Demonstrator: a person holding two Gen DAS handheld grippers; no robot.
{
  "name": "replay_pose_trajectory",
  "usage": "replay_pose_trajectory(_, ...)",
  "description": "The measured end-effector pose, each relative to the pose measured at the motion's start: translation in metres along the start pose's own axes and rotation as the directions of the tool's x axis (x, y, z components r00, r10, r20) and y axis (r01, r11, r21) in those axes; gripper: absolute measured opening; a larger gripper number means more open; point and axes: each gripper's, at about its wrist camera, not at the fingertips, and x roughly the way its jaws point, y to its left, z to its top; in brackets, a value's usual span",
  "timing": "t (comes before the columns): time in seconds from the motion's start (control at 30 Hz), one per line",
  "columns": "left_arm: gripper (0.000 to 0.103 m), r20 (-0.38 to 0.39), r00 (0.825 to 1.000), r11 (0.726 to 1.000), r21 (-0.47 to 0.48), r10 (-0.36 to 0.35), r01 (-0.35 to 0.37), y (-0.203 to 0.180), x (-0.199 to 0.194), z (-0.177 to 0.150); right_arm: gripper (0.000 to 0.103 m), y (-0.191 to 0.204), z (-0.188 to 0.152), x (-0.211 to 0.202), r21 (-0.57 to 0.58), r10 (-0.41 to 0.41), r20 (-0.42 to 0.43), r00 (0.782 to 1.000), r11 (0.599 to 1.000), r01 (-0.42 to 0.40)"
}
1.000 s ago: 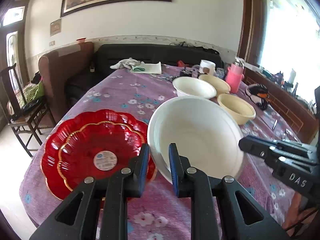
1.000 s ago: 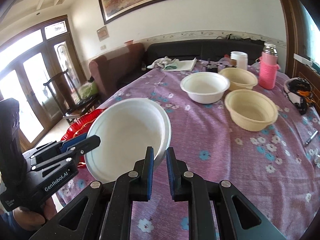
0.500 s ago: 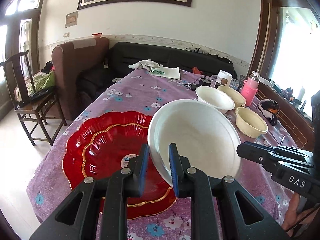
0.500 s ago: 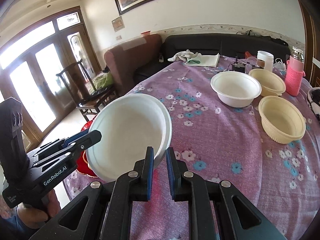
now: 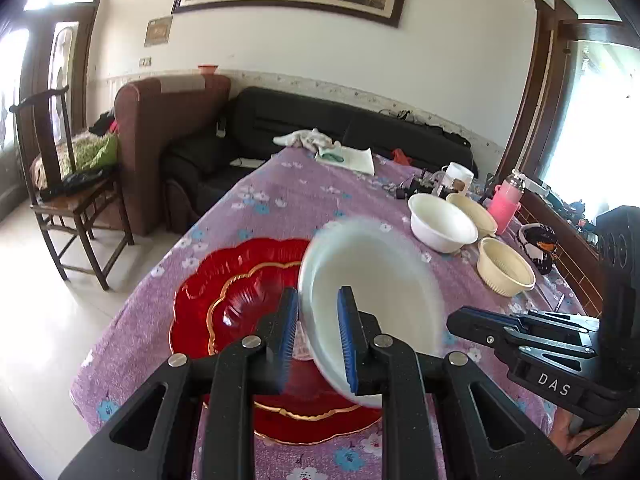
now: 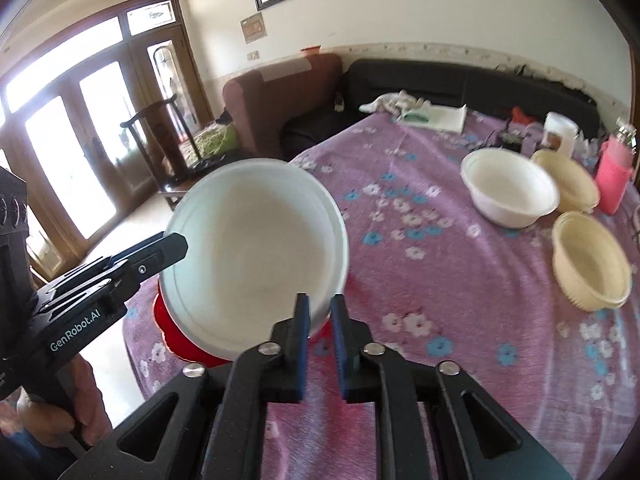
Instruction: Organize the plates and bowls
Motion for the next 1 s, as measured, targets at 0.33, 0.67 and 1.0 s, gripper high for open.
replay_pose_trajectory(0.33,0.019,-0.02,1.0,0.999,-0.049,0.013,-0.014,0.018,0.007,-0.008,0.011,0.009,-0.001,0.028,0.005,0.028,-0.053,0.998,1.0,-0.027)
replay_pose_trajectory(0.67,0.02,0.007,0.997,0.997,-0.027,-0.077,0.077,0.006,-0.007,-0.01,0.011,-0.049,0.009,-0.049,0.109,-0.085,0.093,0.992,0.991,0.074)
replay_pose_trajectory(1.0,0.02,0.079,0.992,0.994,-0.03,-0.103,0.106,0.015,-0.034,-0.001,0.011,-0.085,0.063,-0.255,0.315,-0.313,0.479,0.82,0.933,0.173)
